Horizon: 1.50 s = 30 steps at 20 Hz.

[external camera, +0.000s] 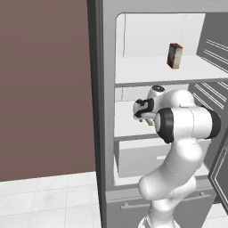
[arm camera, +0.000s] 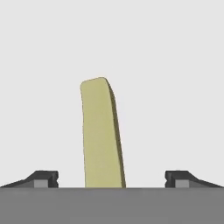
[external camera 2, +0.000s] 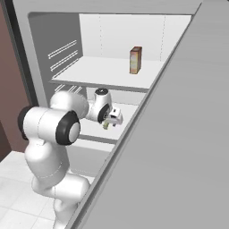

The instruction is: Pick the egg and butter from the fridge and place them by the bowl for mixing.

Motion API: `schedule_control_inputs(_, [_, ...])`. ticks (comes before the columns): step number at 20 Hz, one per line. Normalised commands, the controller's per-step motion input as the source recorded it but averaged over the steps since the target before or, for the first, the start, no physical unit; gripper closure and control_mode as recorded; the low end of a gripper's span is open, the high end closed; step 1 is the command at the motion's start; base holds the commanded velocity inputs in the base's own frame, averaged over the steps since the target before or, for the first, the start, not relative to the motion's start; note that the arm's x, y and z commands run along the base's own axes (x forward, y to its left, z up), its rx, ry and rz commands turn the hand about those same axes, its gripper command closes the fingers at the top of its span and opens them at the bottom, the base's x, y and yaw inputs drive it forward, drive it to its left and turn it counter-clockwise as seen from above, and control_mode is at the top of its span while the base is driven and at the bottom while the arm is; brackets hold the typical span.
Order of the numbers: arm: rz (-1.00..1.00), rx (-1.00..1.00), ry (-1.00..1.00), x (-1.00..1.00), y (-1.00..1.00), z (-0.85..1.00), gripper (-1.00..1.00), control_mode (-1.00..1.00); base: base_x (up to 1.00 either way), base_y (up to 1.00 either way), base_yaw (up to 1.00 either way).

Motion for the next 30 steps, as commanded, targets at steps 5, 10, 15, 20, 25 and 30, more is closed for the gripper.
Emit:
schedule_control_inputs(5, [0.08,0.0,0.11,0.05,0.0,-0.34,1.0,-1.0,0.0,0.0,0.0])
schedule_control_inputs(10, [0.09,0.0,0.06,-0.06,0.0,-0.47,1.0,-1.0,0.0,0.0,0.0])
schedule_control_inputs(15, [0.08,0.0,0.01,-0.11,0.0,-0.47,1.0,-1.0,0.0,0.0,0.0])
schedule_control_inputs(20, [0.06,0.0,0.0,-0.15,0.01,-0.51,1.0,-1.0,0.0,0.0,0.0])
schedule_control_inputs(25, [0.04,0.0,0.0,-0.2,0.05,-0.6,1.0,-1.0,0.0,0.0,0.0])
schedule_control_inputs(30, [0.03,0.0,0.01,-0.23,0.07,-0.68,1.0,-1.0,0.0,0.0,0.0])
